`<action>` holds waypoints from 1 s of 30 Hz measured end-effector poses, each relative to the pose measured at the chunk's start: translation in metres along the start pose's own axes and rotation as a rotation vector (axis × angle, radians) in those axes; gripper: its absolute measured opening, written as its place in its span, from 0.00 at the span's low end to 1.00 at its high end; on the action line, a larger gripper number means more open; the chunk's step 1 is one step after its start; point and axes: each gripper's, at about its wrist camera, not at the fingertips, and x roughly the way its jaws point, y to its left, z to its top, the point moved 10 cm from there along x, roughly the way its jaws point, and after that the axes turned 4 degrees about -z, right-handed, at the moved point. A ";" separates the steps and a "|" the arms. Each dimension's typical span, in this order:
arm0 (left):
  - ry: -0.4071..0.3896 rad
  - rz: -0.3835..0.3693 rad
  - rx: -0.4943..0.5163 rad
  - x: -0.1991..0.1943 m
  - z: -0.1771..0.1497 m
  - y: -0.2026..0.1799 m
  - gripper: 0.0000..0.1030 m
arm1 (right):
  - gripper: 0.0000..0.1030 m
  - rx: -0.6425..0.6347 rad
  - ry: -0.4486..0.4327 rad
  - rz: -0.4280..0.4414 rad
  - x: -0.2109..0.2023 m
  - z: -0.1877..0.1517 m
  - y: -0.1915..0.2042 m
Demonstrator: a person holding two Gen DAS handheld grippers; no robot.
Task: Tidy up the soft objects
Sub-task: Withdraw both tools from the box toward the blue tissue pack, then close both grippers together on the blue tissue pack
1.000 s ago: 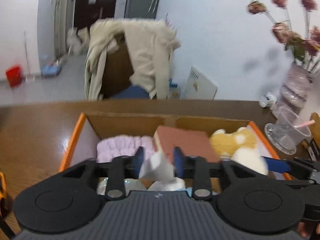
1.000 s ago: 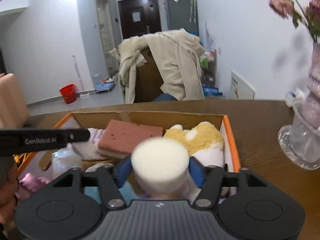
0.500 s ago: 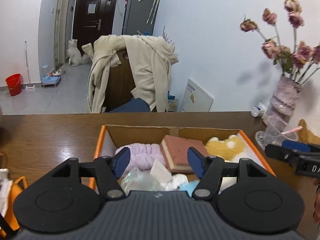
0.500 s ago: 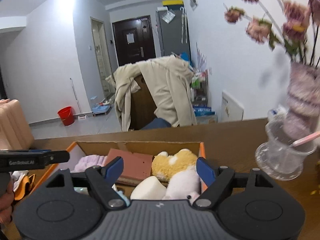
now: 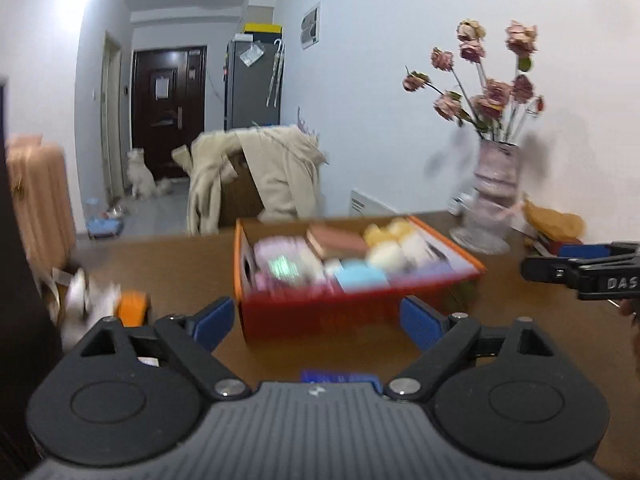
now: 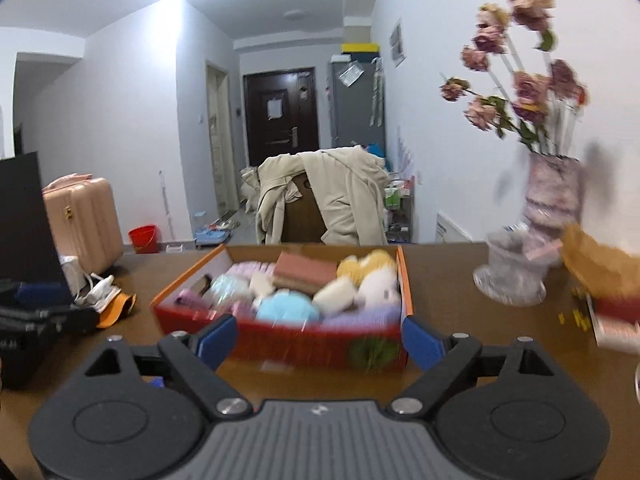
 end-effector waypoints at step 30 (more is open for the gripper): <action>0.042 -0.051 -0.059 -0.013 -0.068 0.025 0.76 | 0.86 0.144 0.059 0.049 -0.031 -0.100 0.084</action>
